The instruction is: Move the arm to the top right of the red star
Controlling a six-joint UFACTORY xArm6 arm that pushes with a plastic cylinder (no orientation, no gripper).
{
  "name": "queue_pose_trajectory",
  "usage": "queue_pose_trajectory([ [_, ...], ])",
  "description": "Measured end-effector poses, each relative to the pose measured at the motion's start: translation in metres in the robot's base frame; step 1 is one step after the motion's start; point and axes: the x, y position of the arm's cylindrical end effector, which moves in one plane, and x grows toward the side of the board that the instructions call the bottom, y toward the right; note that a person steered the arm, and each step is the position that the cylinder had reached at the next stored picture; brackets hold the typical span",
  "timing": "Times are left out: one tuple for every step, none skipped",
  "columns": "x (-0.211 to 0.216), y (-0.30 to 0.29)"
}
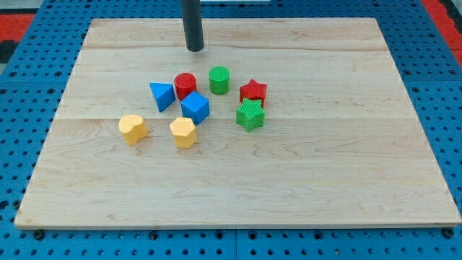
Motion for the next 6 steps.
queue_pose_trajectory([
  [0.000,0.000],
  [0.000,-0.005],
  [-0.001,-0.002],
  [-0.002,0.089],
  [0.033,0.191],
  [0.096,0.186],
])
